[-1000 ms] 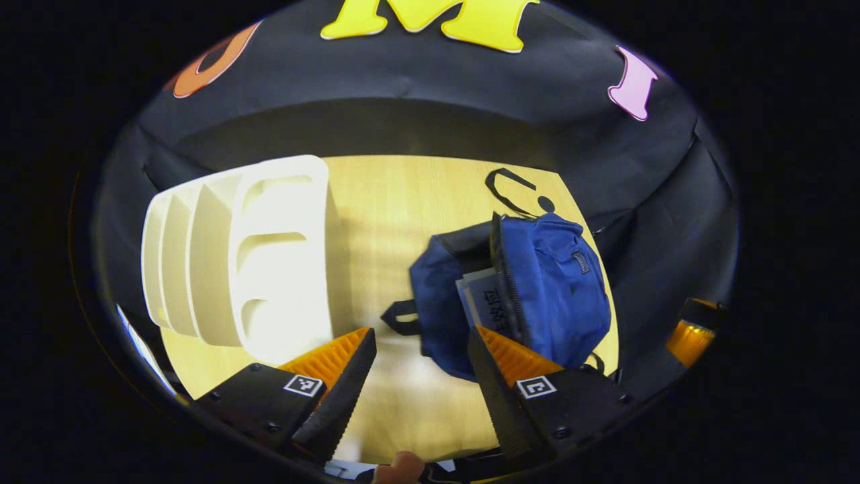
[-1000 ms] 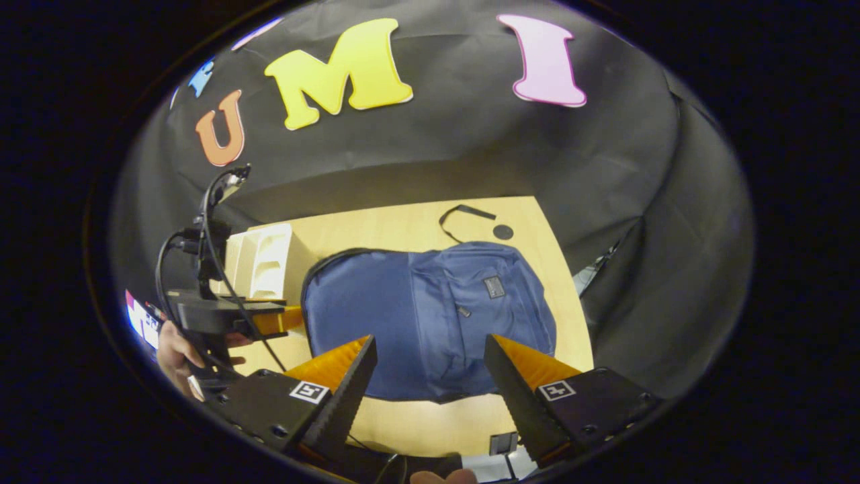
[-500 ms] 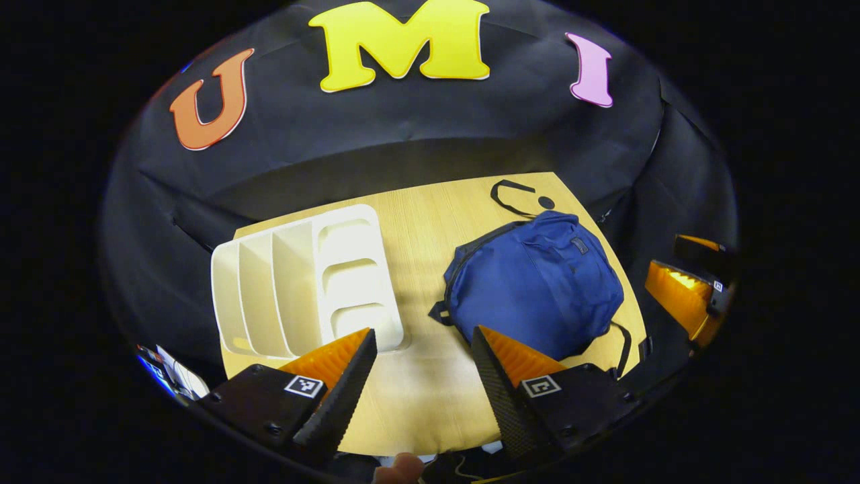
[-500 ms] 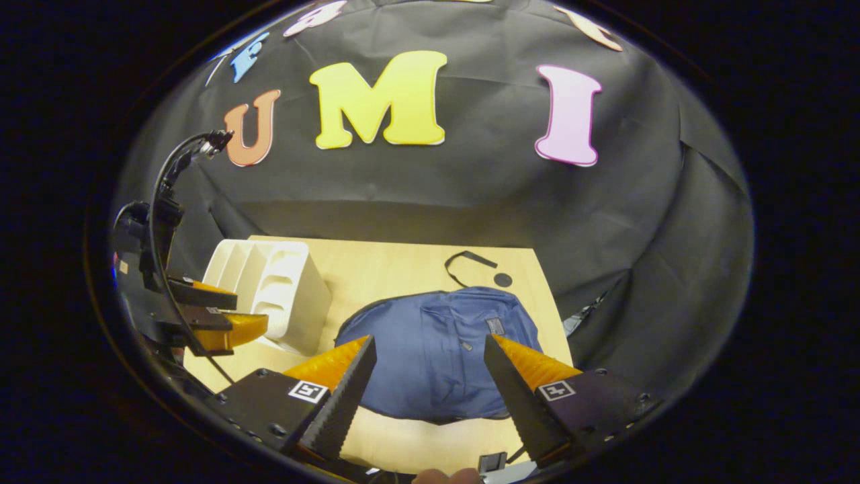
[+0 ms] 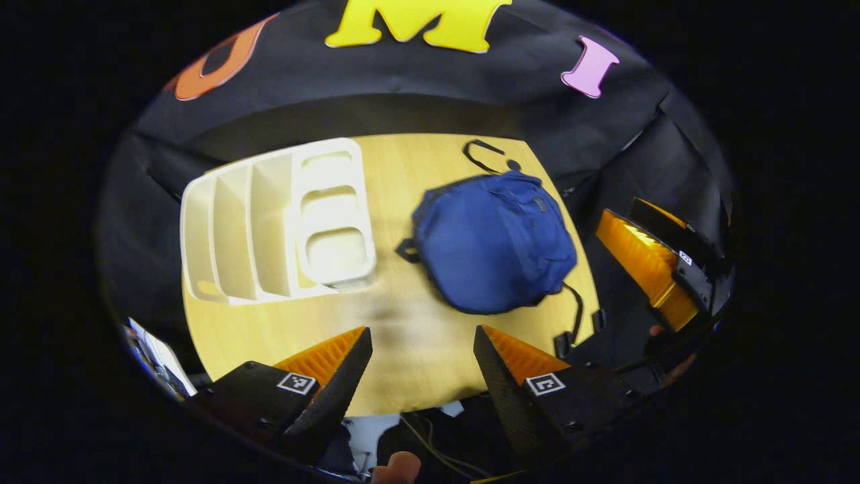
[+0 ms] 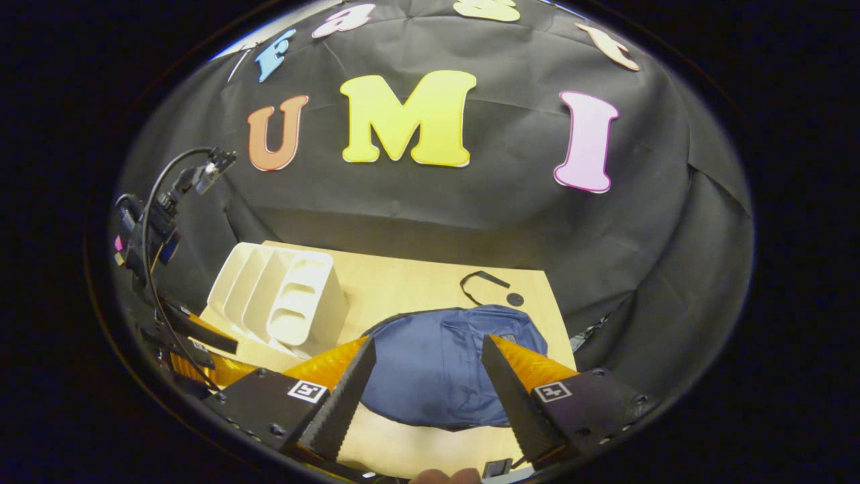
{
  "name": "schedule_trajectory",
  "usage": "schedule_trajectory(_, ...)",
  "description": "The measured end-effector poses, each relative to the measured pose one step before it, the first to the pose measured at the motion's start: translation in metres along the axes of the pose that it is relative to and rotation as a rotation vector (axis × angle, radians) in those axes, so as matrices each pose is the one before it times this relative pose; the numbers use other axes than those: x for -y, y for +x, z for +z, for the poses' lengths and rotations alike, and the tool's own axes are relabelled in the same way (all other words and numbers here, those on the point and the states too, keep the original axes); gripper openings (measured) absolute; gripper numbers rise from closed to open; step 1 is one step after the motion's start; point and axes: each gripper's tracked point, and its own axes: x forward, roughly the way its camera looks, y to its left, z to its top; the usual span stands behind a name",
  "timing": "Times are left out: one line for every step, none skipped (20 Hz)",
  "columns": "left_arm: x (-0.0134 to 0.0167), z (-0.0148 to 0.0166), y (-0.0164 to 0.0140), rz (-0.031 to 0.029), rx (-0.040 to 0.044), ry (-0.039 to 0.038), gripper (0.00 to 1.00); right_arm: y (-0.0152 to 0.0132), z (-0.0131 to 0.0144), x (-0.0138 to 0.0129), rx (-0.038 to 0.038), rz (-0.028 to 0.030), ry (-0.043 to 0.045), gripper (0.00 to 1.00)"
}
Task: Open the schoolbag, grab two books from the bookshelf and put them into the schoolbag.
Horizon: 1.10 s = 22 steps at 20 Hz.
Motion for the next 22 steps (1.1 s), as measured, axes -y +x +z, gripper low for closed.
schedule_trajectory(-0.01358,0.01254,-0.00511,0.07237,0.07466,0.03363,0.97,-0.00276,0.00058,-0.00261,0.01301,0.00105,-0.00127,0.95)
schedule_trajectory(-0.01757,0.01658,-0.01179,0.07081,0.08180,0.03639,1.00,-0.00093,0.00081,-0.00511,0.00782,0.00934,0.00133,0.94)
schedule_trajectory(-0.01243,0.01812,-0.01098,0.05548,0.07971,0.03554,0.98,-0.00222,0.00050,-0.00416,0.00777,0.00595,0.00350,0.95)
schedule_trajectory(-0.01013,0.02108,-0.00970,0.04912,0.09817,0.02682,0.97,-0.00198,0.00304,-0.00429,0.01262,0.00656,0.00616,0.95)
schedule_trajectory(0.00348,0.01835,-0.00482,0.02940,0.11212,0.00695,0.97,-0.00341,0.00481,-0.00371,0.02028,0.00631,0.01171,0.94)
schedule_trajectory(-0.00078,0.02285,-0.00566,0.01932,0.11404,-0.01266,0.96,-0.00378,0.00848,-0.00382,0.03080,0.00485,0.01510,0.96)
schedule_trajectory(-0.00213,0.02428,-0.00502,0.03217,0.11403,-0.01607,1.00,-0.00372,0.00954,-0.00330,0.03915,0.00231,0.01273,0.96)
schedule_trajectory(-0.00015,0.00798,-0.00408,0.03614,0.10724,-0.01389,0.95,-0.00469,0.01273,-0.00180,0.04489,-0.00320,0.00515,0.95)
schedule_trajectory(-0.00408,0.01739,-0.00333,0.03351,0.09858,-0.01367,1.00,-0.00657,0.01368,-0.00007,0.05263,-0.00856,0.00050,0.95)
schedule_trajectory(0.00420,0.00918,0.00389,0.01934,0.08061,-0.02269,0.97,-0.00519,0.01630,0.00007,0.05727,-0.01045,0.00123,0.97)
schedule_trajectory(-0.00084,0.00597,0.00018,0.01008,0.05763,-0.03409,0.95,-0.00662,0.01608,-0.00083,0.05795,-0.00931,0.00414,0.97)
schedule_trajectory(0.00102,0.00360,0.00155,0.00315,0.04057,-0.04098,0.97,-0.00713,0.01697,0.00002,0.06039,-0.01290,0.00688,0.95)
schedule_trajectory(0.00095,0.00008,0.00116,0.00454,0.03096,-0.04556,1.00,-0.00669,0.01514,-0.00021,0.06077,-0.01400,0.00679,0.95)
schedule_trajectory(-0.00355,0.00465,-0.00502,0.00493,0.02241,-0.04022,0.95,-0.00556,0.01358,0.00026,0.05731,-0.01728,0.00075,0.94)
schedule_trajectory(-0.00149,0.00432,-0.00389,0.00218,0.01693,-0.02801,0.95,-0.00916,0.01188,0.00267,0.05346,-0.01861,-0.00058,0.94)
schedule_trajectory(-0.00297,0.01034,-0.00412,-0.00160,0.02351,-0.01254,0.98,-0.00693,0.01097,0.00063,0.04892,-0.01531,0.00022,0.96)
schedule_trajectory(0.00013,0.00489,-0.00348,-0.00740,0.02121,0.00203,0.98,-0.00721,0.00809,-0.00025,0.03739,-0.01187,0.00170,0.95)
schedule_trajectory(0.00121,0.00674,-0.00323,-0.00039,0.01858,0.01167,0.98,-0.00587,0.00463,-0.00147,0.01958,-0.00579,0.00947,0.96)
schedule_trajectory(0.00089,0.00297,-0.00446,0.00398,0.01251,0.01764,0.98,-0.00683,0.00059,-0.00561,0.01224,0.00028,0.01484,0.96)
schedule_trajectory(0.00344,0.00358,-0.00721,0.00611,0.00994,0.01561,0.94,-0.00616,0.00244,-0.00260,0.01036,-0.00773,0.00784,0.96)
schedule_trajectory(0.00252,-0.00086,-0.00439,0.00443,0.00540,0.00625,0.94,-0.00735,0.00280,0.00000,0.00949,-0.00448,-0.00173,0.96)
schedule_trajectory(-0.00032,-0.00549,-0.00361,-0.00234,-0.00883,0.00204,0.98,-0.00608,0.00283,-0.00188,0.01037,-0.00214,-0.01007,0.96)
